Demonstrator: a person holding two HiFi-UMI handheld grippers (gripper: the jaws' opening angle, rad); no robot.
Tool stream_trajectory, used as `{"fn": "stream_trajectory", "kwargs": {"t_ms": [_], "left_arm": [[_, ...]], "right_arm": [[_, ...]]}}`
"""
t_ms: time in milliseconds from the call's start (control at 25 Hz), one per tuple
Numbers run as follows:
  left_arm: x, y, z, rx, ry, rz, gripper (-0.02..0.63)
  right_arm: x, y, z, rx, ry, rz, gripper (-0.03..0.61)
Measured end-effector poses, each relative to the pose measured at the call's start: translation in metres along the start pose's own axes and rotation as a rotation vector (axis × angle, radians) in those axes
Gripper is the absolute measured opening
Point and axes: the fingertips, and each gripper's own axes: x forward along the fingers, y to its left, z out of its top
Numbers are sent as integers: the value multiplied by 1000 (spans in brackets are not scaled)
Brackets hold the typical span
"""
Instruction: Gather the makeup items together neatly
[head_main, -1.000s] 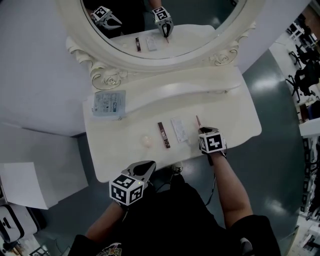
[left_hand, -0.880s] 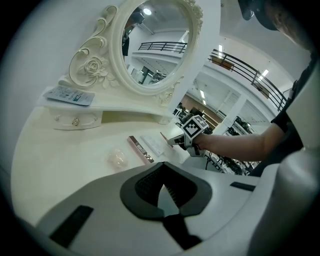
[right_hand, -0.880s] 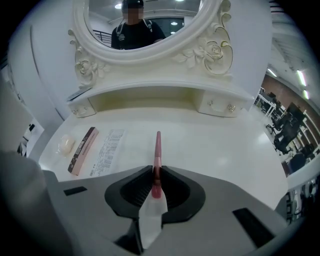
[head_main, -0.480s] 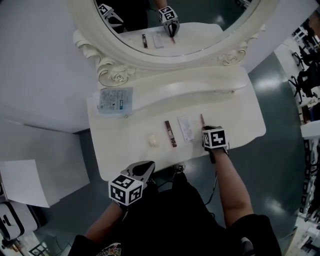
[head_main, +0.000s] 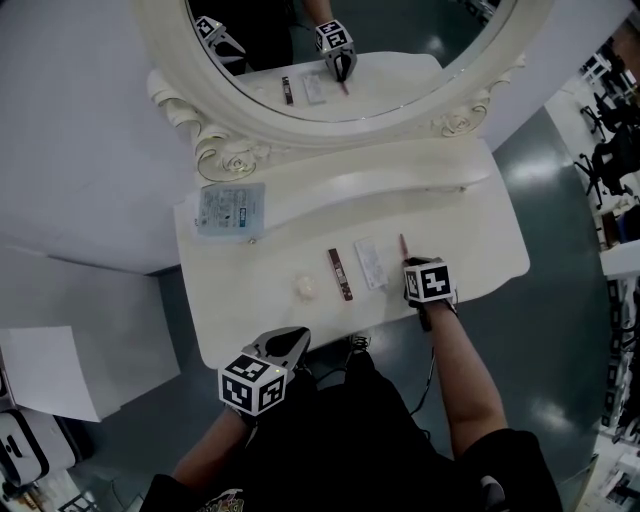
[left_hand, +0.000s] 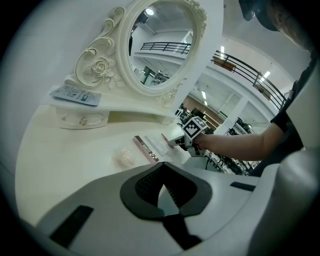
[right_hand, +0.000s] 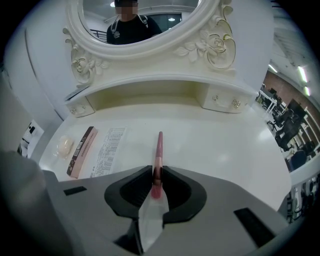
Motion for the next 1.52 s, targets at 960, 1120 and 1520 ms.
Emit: {"fn": "stream_trajectory", "kwargs": {"t_ms": [960, 1120, 1520], "left_arm": [[-83, -41, 90, 148, -236, -18, 9], [-94, -48, 85, 159, -239, -54, 9], [-108, -30, 54, 105, -186, -100, 9]], "right_arm": [[-254, 174, 85, -28, -731, 469, 29], [-267, 228, 63, -35, -724, 553, 29], [-246, 276, 12, 67, -658, 574, 29]]}}
